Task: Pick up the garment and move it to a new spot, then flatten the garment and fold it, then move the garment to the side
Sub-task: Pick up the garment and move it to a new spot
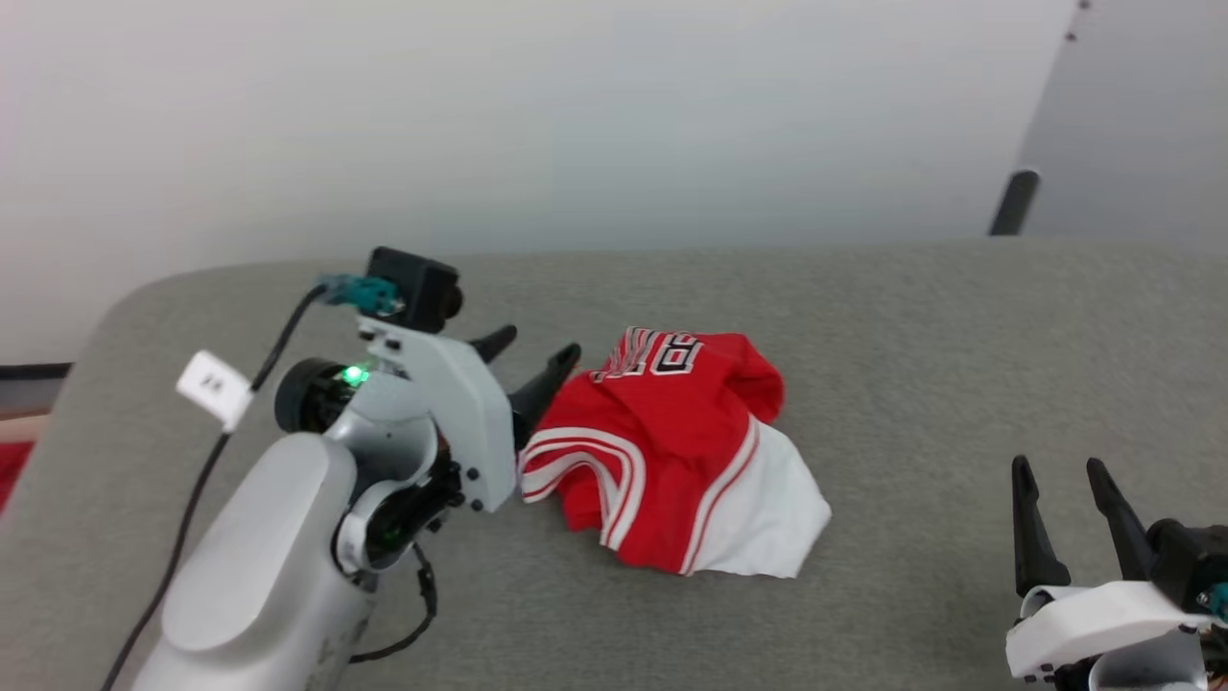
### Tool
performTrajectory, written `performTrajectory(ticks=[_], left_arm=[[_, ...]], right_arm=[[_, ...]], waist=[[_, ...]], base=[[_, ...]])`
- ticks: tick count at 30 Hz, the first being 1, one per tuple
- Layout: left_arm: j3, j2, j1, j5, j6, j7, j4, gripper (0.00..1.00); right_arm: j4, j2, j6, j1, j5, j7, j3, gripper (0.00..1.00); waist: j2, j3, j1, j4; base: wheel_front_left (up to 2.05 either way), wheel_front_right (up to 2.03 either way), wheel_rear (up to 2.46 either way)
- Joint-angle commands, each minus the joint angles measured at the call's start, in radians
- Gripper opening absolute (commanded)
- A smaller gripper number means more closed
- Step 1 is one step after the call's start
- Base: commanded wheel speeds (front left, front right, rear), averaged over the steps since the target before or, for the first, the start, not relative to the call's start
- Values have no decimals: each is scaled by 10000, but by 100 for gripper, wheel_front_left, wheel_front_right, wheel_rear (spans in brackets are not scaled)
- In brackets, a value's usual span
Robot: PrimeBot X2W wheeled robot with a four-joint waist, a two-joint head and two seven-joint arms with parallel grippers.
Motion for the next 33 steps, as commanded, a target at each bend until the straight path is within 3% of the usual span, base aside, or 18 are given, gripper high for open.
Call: performTrajectory(ticks=[1,17,33], left_arm=[[93,157,242,199,-125,-540,-107,100],[788,650,1822,937,-380,-4958,386,100],[1433,1010,2876,1121,-78,-7047,1202,100]], right_arm=[[-47,15,4,165,23,37,22,100],[105,18,4,655,249,218,37,100],[-295,-27,4,979,48,981,-32,100]], waist=[[0,-342,0,670],[0,-721,0,2182],[0,-620,0,2817]], base=[[0,0,0],[0,0,0],[0,0,0]])
